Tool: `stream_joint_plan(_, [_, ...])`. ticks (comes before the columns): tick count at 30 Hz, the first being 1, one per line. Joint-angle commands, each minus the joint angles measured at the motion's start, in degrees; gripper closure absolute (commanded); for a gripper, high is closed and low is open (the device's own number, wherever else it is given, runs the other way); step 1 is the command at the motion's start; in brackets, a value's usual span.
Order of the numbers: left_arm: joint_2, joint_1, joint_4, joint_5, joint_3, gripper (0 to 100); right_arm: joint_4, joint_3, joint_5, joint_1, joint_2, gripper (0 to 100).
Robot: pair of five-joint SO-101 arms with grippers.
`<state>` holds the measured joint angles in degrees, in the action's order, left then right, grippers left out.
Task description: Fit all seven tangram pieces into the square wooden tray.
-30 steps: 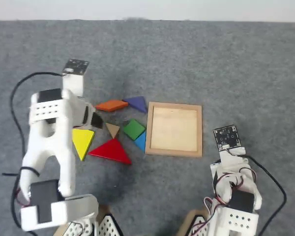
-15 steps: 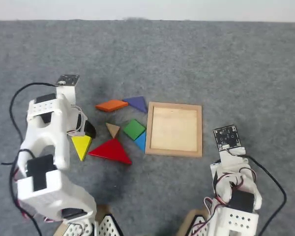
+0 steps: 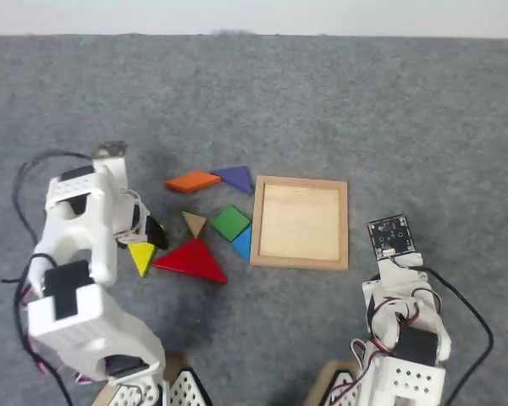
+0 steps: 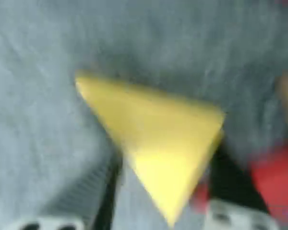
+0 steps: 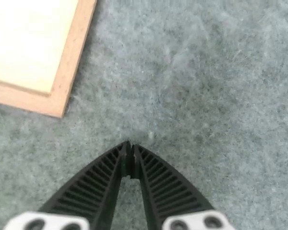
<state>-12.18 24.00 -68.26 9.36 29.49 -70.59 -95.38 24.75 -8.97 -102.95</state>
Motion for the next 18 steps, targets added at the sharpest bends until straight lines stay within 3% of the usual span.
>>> stream_joint_plan(1, [-0.35, 1.05, -0.70, -3.78, 0.66, 73, 0.40, -1.05, 0.88, -0.84, -0.84, 99.0])
stream_joint_plan(14, [-0.35, -0.97, -1.14, -9.76, -2.15, 81, 0.40, -1.05, 0.88, -0.84, -0.84, 99.0])
stream_joint_plan(18, [-0.35, -3.96, 1.76, -5.10, -4.00, 81, 0.40, -1.05, 0.88, -0.84, -0.84, 99.0])
